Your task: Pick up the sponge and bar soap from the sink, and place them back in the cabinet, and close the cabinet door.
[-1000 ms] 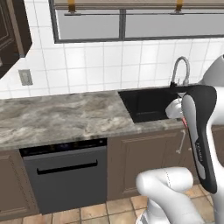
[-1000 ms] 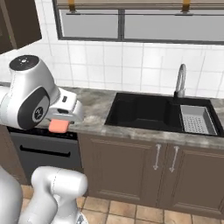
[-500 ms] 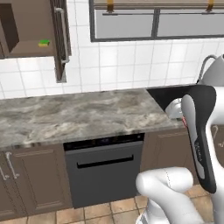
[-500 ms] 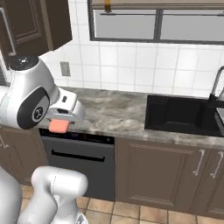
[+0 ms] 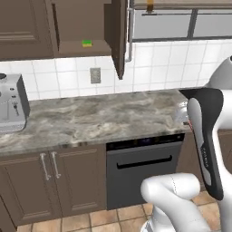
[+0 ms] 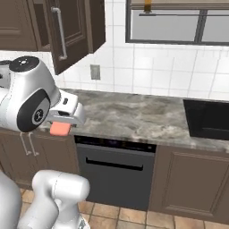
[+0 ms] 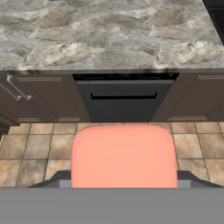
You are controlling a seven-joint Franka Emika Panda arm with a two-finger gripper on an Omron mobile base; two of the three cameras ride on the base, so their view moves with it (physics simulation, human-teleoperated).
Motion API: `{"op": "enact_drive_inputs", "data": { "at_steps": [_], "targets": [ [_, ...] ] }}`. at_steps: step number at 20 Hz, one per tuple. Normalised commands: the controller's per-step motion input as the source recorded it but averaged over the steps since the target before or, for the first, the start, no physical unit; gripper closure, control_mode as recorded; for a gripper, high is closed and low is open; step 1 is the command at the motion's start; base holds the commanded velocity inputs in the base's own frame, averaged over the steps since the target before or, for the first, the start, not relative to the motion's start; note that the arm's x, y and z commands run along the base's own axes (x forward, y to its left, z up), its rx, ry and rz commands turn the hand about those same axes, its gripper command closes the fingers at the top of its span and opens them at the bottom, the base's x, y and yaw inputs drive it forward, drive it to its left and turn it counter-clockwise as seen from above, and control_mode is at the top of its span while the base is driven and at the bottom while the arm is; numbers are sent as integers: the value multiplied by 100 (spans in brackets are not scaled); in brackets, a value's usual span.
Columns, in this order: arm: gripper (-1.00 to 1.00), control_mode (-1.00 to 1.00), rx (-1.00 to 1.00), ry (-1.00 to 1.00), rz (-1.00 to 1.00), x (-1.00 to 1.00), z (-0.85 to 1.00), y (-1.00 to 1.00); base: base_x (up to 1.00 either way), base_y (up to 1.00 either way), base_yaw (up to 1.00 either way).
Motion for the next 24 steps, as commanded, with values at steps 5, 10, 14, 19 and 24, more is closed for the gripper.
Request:
{"op": "enact_drive_inputs", "data": {
  "at_steps": [5, 10, 14, 19, 24],
  "targets": [
    [100, 100, 0, 0, 0, 0, 0, 0, 0, 78, 0],
    [100, 100, 0, 0, 0, 0, 0, 0, 0, 66, 0],
    [100, 100, 0, 0, 0, 0, 0, 0, 0, 53, 0],
    [100, 100, 0, 0, 0, 0, 0, 0, 5, 39, 0],
    [100, 100, 0, 0, 0, 0, 0, 0, 24, 26, 0]
  ]
}}
